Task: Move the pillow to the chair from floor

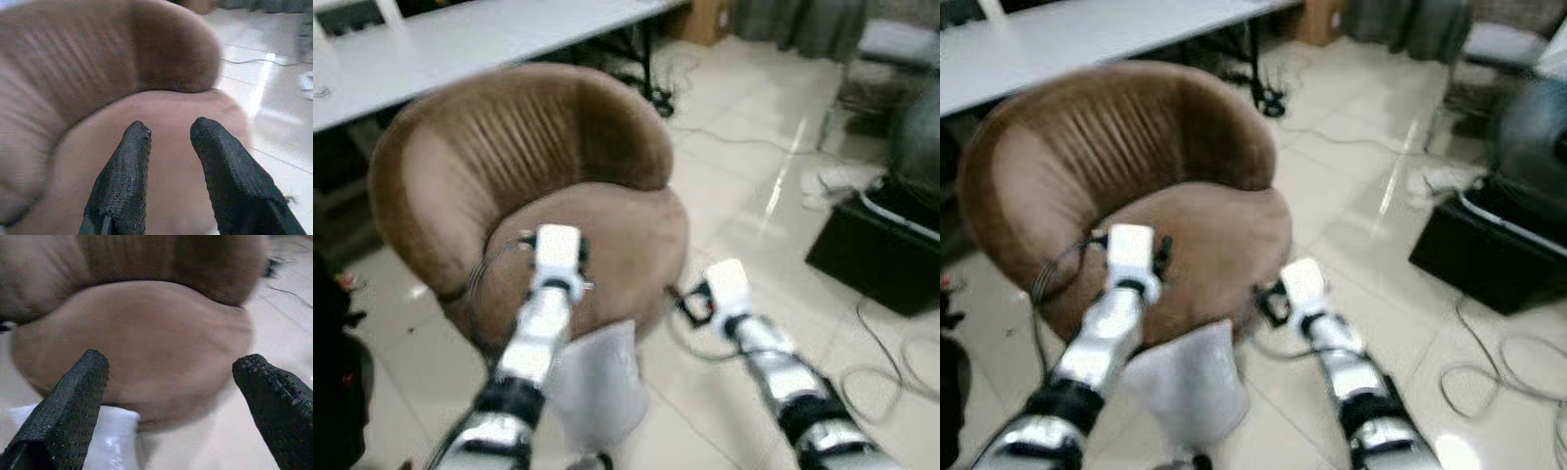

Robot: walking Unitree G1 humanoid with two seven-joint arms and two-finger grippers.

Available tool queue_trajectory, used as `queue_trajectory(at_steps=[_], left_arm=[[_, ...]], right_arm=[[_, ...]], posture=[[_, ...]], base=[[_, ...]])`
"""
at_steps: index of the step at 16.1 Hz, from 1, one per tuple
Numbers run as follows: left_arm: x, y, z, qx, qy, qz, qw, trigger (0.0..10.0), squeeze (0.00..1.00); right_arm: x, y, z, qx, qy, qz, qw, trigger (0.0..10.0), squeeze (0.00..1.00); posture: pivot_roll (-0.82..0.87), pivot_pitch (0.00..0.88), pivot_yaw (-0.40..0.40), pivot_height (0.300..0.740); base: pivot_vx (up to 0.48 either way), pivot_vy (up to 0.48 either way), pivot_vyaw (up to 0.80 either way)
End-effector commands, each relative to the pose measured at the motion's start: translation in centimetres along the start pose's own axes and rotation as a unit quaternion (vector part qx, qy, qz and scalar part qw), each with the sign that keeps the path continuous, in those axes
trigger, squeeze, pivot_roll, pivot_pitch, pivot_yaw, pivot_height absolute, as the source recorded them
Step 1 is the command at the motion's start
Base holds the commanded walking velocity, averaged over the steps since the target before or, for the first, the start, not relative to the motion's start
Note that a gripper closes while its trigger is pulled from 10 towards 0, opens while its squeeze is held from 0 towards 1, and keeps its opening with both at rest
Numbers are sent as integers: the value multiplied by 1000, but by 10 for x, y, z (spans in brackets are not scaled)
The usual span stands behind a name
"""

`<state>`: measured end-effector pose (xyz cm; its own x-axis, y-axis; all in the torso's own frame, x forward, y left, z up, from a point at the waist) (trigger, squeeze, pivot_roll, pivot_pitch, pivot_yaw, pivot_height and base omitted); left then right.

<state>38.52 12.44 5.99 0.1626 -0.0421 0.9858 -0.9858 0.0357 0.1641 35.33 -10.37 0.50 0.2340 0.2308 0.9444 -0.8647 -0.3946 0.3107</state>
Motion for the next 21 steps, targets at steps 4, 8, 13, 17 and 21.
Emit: queue_trajectory(at_steps=[4, 8, 13, 17, 21], left_arm=[[0, 1, 2, 3, 2, -2, 1000, 10000, 0], [-2, 3, 2, 4, 1, -4, 1000, 10000, 0], [-3, 3, 2, 4, 3, -6, 1000, 10000, 0], [-2, 4, 1, 4, 13, -8, 1000, 10000, 0], [-5, 5, 3, -4, -9, -10, 1000, 10000, 0]], right_arm=[[4, 0, 5, -2, 1, 4, 1000, 10000, 0], [3, 1, 3, 1, 2, 3, 1000, 10000, 0], [2, 1, 2, 2, 3, 2, 1000, 10000, 0], [3, 1, 4, -6, -4, 5, 1000, 10000, 0], [3, 3, -8, 15, 8, 15, 1000, 10000, 0]], posture=[[-139, 0, 49, 740], [-135, 0, 51, 740], [-131, 0, 53, 740], [-132, 0, 53, 740], [-132, 0, 54, 740]], base=[[0, 0, 678], [0, 0, 672], [0, 0, 658], [0, 0, 162], [0, 0, 0]])
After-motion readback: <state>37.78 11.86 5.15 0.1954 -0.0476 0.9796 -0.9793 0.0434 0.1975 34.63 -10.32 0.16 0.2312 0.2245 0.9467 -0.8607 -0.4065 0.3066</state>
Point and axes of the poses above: a point about 5 cm out from each wrist's last joint towards the gripper, its own y axis pointing back from the gripper into the wrist, its own x axis along the axis of the wrist's last joint, z = x × y, the point moved 6 cm from there along -y, pointing out of the wrist towards the gripper, and after that the axes turned 2 degrees about y, right-handed, at the moved point
